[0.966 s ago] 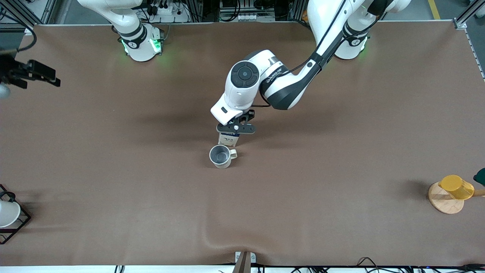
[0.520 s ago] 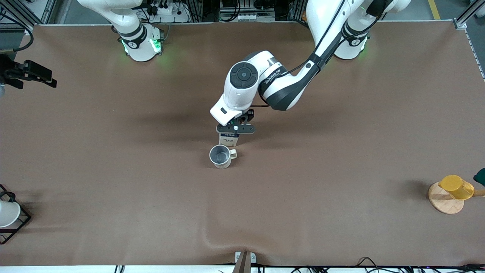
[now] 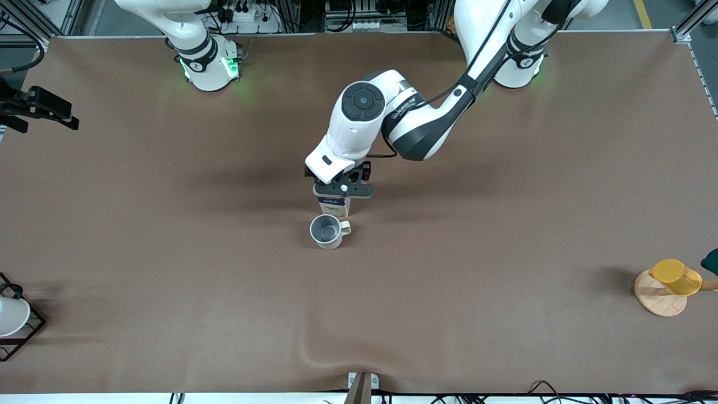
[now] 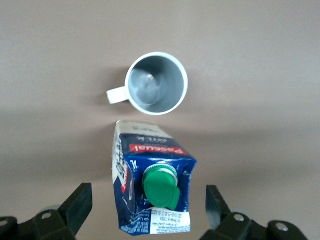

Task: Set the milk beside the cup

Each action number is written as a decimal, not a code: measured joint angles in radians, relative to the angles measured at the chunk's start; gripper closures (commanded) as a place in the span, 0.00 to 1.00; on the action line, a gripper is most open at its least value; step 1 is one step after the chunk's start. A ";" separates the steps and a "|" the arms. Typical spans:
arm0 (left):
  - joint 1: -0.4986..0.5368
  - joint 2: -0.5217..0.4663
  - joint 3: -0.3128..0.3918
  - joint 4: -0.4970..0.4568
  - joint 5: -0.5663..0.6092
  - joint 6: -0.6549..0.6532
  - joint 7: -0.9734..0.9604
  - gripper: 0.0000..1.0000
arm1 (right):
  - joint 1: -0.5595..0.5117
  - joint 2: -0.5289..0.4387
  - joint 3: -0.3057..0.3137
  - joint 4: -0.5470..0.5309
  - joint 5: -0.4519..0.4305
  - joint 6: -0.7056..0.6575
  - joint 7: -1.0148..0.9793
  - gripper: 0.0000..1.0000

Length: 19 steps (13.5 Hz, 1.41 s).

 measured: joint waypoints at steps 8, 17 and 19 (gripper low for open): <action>0.258 -0.323 0.045 0.020 0.015 -0.334 -0.011 0.00 | -0.004 0.008 -0.005 0.000 -0.014 0.034 0.000 0.00; 0.675 -0.475 0.044 -0.018 0.016 -0.520 0.256 0.00 | -0.004 0.007 -0.003 0.001 -0.014 0.036 0.000 0.00; 0.711 -0.496 0.056 -0.038 0.016 -0.544 0.366 0.00 | -0.004 0.007 -0.002 0.001 -0.014 0.036 0.000 0.00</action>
